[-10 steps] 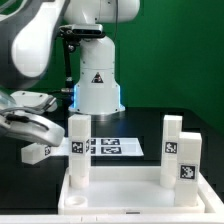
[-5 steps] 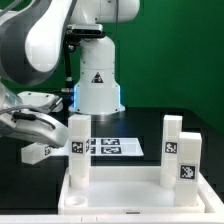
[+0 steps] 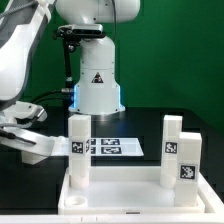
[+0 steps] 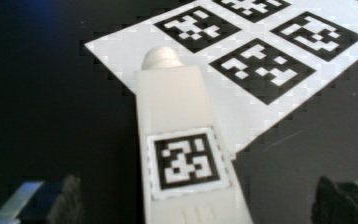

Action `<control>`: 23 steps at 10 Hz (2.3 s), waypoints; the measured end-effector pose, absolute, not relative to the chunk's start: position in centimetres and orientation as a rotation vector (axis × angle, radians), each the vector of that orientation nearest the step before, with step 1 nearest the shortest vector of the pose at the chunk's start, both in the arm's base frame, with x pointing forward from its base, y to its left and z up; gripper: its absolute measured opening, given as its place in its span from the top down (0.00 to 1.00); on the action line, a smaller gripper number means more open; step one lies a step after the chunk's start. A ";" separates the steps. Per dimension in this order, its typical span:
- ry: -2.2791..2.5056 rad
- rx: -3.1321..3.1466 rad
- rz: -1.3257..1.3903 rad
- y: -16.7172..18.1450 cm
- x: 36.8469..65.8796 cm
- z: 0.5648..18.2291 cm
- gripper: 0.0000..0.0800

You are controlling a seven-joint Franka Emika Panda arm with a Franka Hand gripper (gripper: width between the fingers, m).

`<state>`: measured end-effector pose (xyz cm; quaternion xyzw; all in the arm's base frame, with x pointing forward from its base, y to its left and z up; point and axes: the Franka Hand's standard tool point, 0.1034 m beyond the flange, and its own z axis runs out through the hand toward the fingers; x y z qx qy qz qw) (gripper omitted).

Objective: Assemble desk

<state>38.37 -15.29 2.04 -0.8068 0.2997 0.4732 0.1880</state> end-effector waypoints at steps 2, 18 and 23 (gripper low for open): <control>0.893 -2.245 1.382 -14.6 37.8 1.1 0.19; 0.676 -2.814 0.485 -16.0 48.9 13.4 0.64; 0.568 -3.020 -0.222 -16.1 54.0 17.0 0.64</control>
Offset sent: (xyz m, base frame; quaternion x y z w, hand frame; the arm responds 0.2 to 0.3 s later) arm 0.0000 0.0000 0.0000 0.0000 0.0000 0.0000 1.0000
